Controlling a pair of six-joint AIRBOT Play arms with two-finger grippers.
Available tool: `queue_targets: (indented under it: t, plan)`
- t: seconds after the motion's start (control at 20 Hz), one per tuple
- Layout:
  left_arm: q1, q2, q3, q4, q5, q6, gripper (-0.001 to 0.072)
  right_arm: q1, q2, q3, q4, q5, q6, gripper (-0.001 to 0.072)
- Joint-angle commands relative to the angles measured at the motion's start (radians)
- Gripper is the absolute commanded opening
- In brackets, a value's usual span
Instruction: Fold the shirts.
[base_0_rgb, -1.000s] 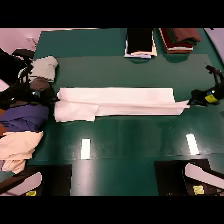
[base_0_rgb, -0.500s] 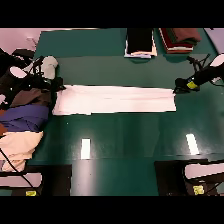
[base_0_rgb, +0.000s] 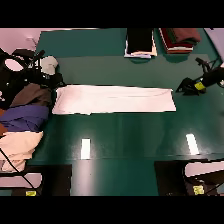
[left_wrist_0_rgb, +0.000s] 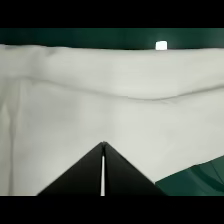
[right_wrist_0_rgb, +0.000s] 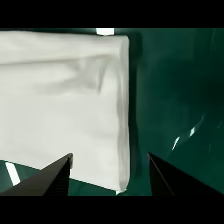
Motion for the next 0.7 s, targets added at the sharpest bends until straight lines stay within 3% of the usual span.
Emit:
queue_targets:
  t: [0.0,0.15,0.3,0.4,0.5,0.55,0.65]
  plan:
    - [-0.056,0.006,0.009,-0.008,-0.027,0.009,0.0025,-0.094,-0.001,-0.129,0.092,-0.031,-0.051,0.0553]
    - [-0.165,0.005,0.007,-0.008,0.024,-0.024,0.0025,-0.107,-0.024,-0.236,0.258,-0.121,-0.114,0.055]
    - [-0.261,-0.009,0.007,-0.007,0.061,-0.053,0.0025,-0.045,-0.079,-0.251,0.319,-0.149,-0.133,0.0545]
    - [-0.314,-0.039,0.008,-0.007,0.074,-0.063,0.0025,0.002,-0.094,-0.251,0.337,-0.192,-0.144,0.0382]
    - [-0.358,-0.079,0.008,-0.008,0.098,-0.062,0.0025,0.034,-0.071,-0.251,0.336,-0.226,-0.185,0.0095]
    - [-0.378,-0.1,0.01,-0.008,0.122,-0.066,0.0024,0.035,-0.043,-0.251,0.336,-0.237,-0.192,0.0024]
    - [-0.414,-0.152,0.043,-0.016,0.161,-0.074,0.0024,0.035,0.019,-0.215,0.335,-0.22,-0.192,0.0013]
